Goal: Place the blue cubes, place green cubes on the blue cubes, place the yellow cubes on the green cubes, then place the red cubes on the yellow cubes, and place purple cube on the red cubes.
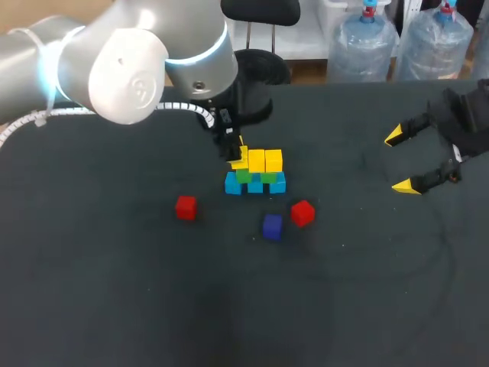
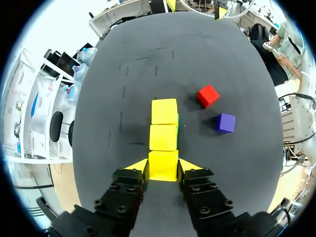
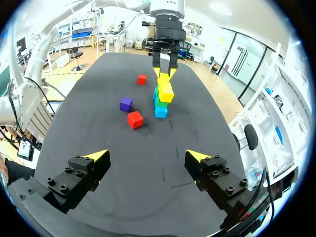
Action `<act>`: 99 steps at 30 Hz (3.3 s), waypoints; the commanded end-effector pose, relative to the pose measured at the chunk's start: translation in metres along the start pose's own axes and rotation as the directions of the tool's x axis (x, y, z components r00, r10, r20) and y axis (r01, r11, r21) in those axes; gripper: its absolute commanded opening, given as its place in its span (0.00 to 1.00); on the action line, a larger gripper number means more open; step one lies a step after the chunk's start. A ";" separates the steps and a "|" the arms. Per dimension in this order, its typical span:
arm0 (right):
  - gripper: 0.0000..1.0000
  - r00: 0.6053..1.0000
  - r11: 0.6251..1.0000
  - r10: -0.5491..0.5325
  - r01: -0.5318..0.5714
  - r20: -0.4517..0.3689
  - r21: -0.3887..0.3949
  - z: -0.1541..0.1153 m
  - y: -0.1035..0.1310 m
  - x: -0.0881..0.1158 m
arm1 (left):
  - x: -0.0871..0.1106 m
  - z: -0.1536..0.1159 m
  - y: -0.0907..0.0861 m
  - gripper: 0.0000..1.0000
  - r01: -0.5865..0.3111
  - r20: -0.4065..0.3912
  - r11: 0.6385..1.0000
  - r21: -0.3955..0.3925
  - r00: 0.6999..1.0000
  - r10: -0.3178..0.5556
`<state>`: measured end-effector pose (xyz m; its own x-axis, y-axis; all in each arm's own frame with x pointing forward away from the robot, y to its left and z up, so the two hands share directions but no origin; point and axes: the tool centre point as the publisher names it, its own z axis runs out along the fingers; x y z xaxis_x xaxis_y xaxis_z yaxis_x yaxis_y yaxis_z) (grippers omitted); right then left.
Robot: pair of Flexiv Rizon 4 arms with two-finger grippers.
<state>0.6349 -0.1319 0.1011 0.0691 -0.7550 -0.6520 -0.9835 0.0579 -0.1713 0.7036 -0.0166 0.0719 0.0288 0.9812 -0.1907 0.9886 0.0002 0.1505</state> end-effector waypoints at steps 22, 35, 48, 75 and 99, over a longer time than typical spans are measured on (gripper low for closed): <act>1.00 1.000 1.000 -0.001 0.001 0.002 -0.001 0.001 -0.001 0.000 | -0.002 0.005 0.003 0.00 -0.019 -0.020 1.000 0.015 1.000 0.019; 1.00 1.000 1.000 -0.001 0.001 0.002 -0.001 0.001 -0.001 0.000 | 0.001 0.007 0.002 0.00 -0.016 -0.018 1.000 0.016 1.000 0.017; 1.00 1.000 1.000 -0.001 0.001 0.002 -0.001 0.001 -0.001 0.000 | 0.001 0.008 0.003 0.00 -0.016 -0.017 1.000 0.014 1.000 0.016; 1.00 1.000 1.000 -0.001 0.001 0.002 -0.001 0.001 -0.001 0.000 | 0.002 0.011 0.002 0.00 -0.016 -0.021 1.000 0.022 1.000 0.017; 1.00 1.000 1.000 -0.001 0.001 0.002 -0.001 0.001 -0.001 0.000 | 0.003 0.012 0.003 0.40 -0.007 -0.026 1.000 0.024 1.000 0.008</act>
<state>0.6349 -0.1319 0.1011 0.0691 -0.7550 -0.6521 -0.9835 0.0579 -0.1713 0.7059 -0.0154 0.0599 0.0326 0.9854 -0.1674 0.9911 -0.0102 0.1326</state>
